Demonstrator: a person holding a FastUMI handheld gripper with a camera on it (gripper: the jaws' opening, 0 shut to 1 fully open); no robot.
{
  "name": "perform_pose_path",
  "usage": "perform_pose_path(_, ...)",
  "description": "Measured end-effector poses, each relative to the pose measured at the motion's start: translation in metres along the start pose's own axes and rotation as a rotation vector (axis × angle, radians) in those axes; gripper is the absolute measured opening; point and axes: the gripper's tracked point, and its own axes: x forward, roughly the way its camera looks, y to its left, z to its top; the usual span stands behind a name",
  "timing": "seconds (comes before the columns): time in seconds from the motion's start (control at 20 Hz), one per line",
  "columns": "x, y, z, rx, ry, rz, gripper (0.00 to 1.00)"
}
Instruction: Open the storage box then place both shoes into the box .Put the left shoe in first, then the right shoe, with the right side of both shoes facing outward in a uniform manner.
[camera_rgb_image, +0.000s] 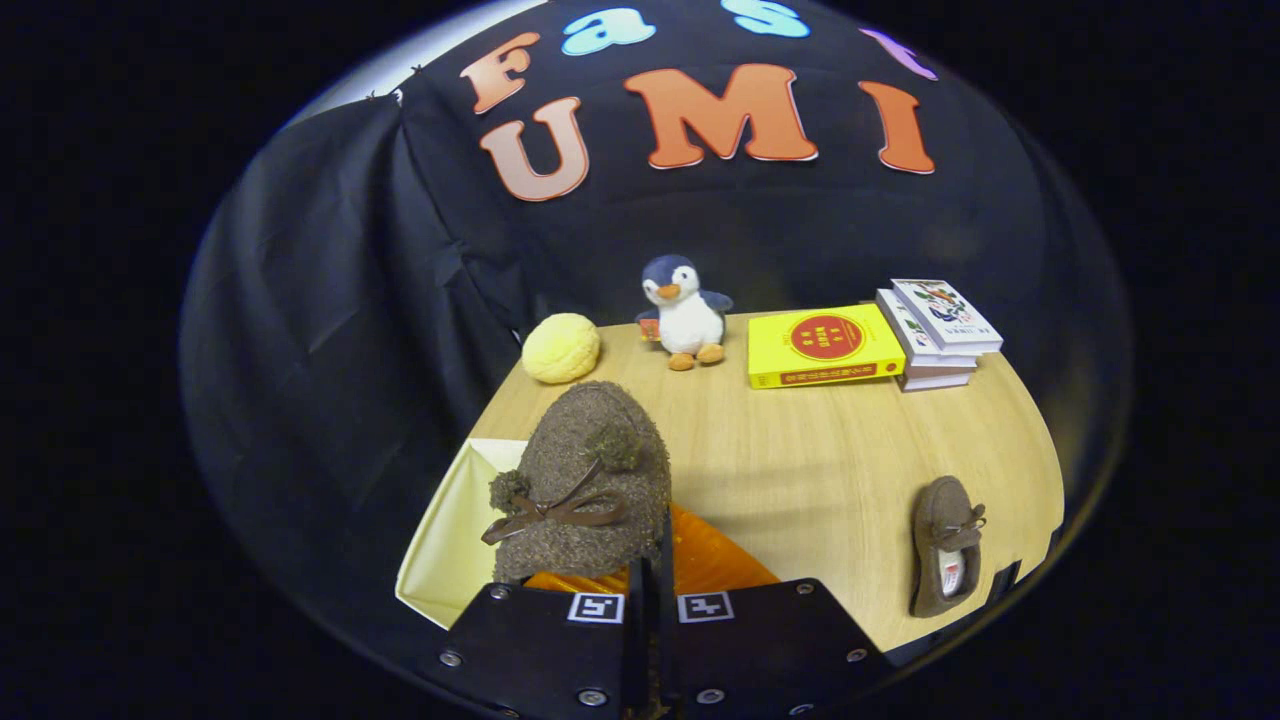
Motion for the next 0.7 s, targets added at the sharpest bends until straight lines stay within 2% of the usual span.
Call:
perform_pose_path(0.15, 0.019, 0.050, -0.006, -0.021, 0.023, 0.029, 0.05)
perform_pose_path(0.3, 0.047, 0.083, -0.027, -0.023, 0.087, 0.021, 0.05)
perform_pose_path(0.5, 0.086, 0.114, -0.054, -0.076, 0.171, -0.007, 0.05)
perform_pose_path(0.7, 0.125, 0.121, -0.089, -0.088, 0.280, -0.078, 0.06)
